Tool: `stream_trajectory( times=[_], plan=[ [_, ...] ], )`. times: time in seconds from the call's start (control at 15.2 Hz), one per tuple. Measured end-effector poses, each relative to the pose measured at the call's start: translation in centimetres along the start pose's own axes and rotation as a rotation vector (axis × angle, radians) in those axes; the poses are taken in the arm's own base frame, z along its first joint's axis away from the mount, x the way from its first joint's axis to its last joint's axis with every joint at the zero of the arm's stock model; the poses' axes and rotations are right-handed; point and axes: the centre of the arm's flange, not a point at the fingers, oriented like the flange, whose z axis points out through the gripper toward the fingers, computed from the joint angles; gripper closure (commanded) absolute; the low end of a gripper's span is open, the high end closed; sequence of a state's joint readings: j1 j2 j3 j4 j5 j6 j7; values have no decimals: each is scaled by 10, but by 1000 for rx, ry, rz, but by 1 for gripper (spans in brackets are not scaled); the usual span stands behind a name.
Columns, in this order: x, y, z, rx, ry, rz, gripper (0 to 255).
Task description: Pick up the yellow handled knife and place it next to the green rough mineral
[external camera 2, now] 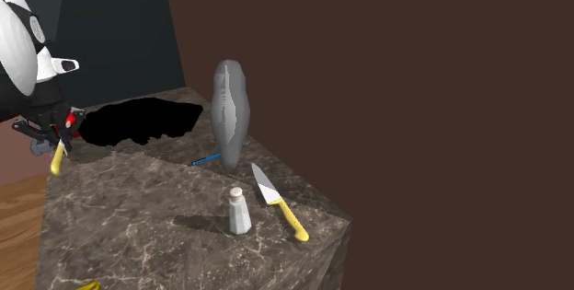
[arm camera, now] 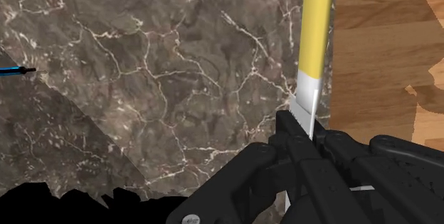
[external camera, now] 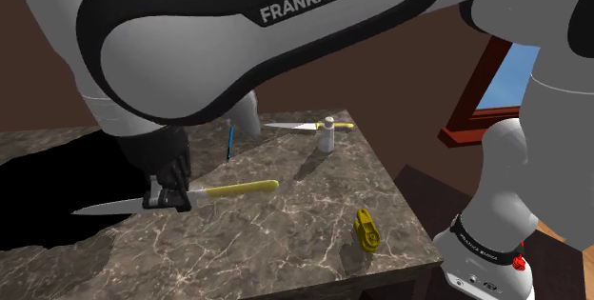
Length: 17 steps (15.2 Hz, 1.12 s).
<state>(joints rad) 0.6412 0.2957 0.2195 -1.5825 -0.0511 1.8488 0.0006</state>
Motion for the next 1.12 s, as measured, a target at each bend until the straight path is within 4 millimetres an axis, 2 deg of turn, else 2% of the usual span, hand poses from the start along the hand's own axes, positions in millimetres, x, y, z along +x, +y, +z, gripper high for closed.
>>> stream_trajectory(
  times=[1.12],
  plan=[
    [2, 0, 89, 0, 0, 0, 255]
  ],
)
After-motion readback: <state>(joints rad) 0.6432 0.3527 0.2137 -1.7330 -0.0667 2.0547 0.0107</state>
